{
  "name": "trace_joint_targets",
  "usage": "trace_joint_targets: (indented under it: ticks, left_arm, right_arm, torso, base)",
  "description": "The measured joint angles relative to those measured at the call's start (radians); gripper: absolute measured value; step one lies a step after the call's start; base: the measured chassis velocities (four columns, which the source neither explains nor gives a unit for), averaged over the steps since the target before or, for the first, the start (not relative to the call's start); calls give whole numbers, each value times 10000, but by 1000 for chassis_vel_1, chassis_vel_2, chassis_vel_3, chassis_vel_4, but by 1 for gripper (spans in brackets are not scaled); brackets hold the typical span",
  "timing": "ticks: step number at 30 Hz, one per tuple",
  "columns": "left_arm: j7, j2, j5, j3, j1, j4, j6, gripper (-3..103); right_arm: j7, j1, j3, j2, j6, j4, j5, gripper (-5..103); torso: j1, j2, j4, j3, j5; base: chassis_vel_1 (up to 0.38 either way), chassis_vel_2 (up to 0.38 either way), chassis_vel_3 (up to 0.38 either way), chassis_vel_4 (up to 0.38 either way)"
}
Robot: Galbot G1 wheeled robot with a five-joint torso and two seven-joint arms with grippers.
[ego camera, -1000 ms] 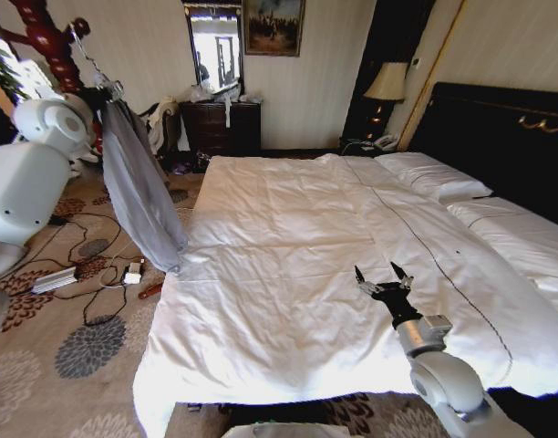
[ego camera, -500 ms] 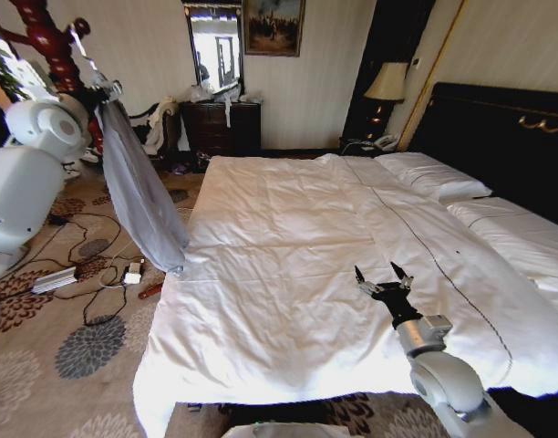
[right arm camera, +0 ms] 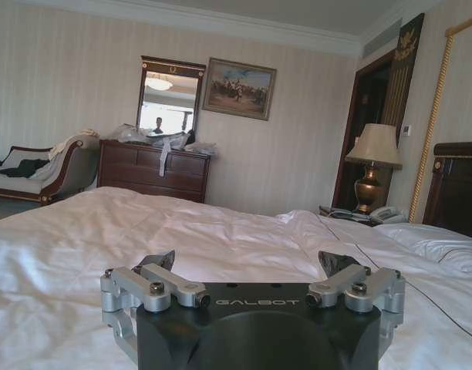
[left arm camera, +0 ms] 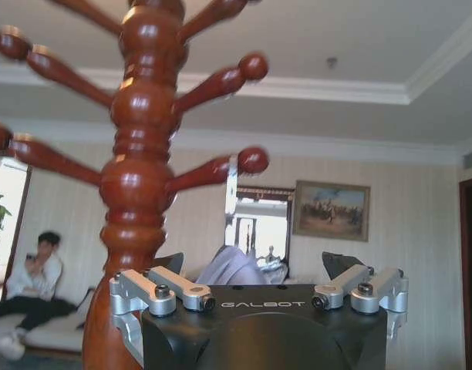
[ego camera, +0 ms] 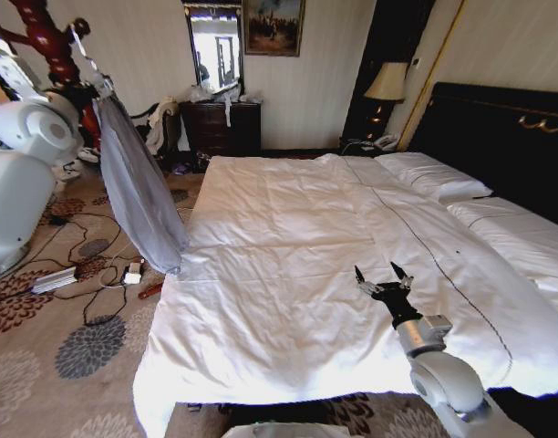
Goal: Pick up the clothes from the bed and hang them on the clothes hanger.
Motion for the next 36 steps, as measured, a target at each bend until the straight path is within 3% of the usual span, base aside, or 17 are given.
trace_joint_targets:
  ticks: [10, 14, 15, 17, 24, 26, 28, 29, 30, 33, 34, 36]
  left_arm:
    - [-60, 719, -326, -814, 878, -2152, -33, 100]
    - [-172, 1621, -903, -1478, 2289, -4200, -183, 100]
    - [-172, 1621, -903, -1478, 2289, -4200, -183, 100]
    - [-201, 2061, -889, -1836, 3394, -5286, -306, 100]
    - [-615, 2128, -663, -3044, 5605, -6826, -623, 100]
    - [-695, 1995, -455, -3850, 6783, -7183, -712, 100]
    - [-689, 1633, 249, -5338, 9220, -7778, -840, 100]
    - [-689, 1633, 249, -5338, 9220, -7778, -840, 100]
    - [-667, 1441, 463, -5859, 10105, -8029, -881, 100]
    - [-375, 375, 1466, -7806, 13538, -9055, -1066, 100]
    - [-375, 375, 1466, -7806, 13538, -9055, -1066, 100]
    - [8, -430, 2272, -8722, 15367, -9477, -1253, 100]
  right_arm:
    - [0, 1, 0, 0, 0, 0, 0, 100]
    - [0, 0, 0, 0, 0, 0, 0, 100]
    - [0, 0, 0, 0, 0, 0, 0, 100]
    - [0, 1, 0, -1, 0, 0, 0, 100]
    - [0, 1, 0, -2, 0, 0, 0, 100]
    - [0, 0, 0, -1, 1, -1, 0, 100]
    - [0, 1, 0, -1, 0, 0, 1, 100]
    - [0, 1, 0, -1, 0, 0, 1, 100]
    - [0, 1, -1, -1, 1, -1, 1, 100]
    - [0, 1, 0, -2, 0, -1, 1, 100]
    - [0, 1, 0, -2, 0, -1, 1, 100]
    - [0, 0, 0, -1, 0, -1, 1, 100]
  torso:
    - [0, 0, -1, 0, 1]
    - [1, 0, 0, -1, 2]
    - [1, 0, 0, -1, 2]
    - [-1, 0, 8, -1, -1]
    - [1, -1, -7, 1, 2]
    - [0, -1, -3, -1, 8]
    - [1, -1, -2, 0, -1]
    - [1, -1, -2, 0, -1]
    - [2, -1, -1, 0, 0]
    - [-1, 0, 2, -1, 1]
    - [-1, 0, 2, -1, 1]
    - [0, -1, 5, -1, -3]
  base:
    - [0, 0, 0, 0]
    - [0, 0, 0, 0]
    - [0, 0, 0, 0]
    - [0, 0, 0, 0]
    - [0, 0, 0, 0]
    - [0, 0, 0, 0]
    - [0, 0, 0, 0]
    - [0, 0, 0, 0]
    - [0, 0, 0, 0]
    - [0, 0, 0, 0]
    - [0, 0, 0, 0]
    - [0, 0, 0, 0]
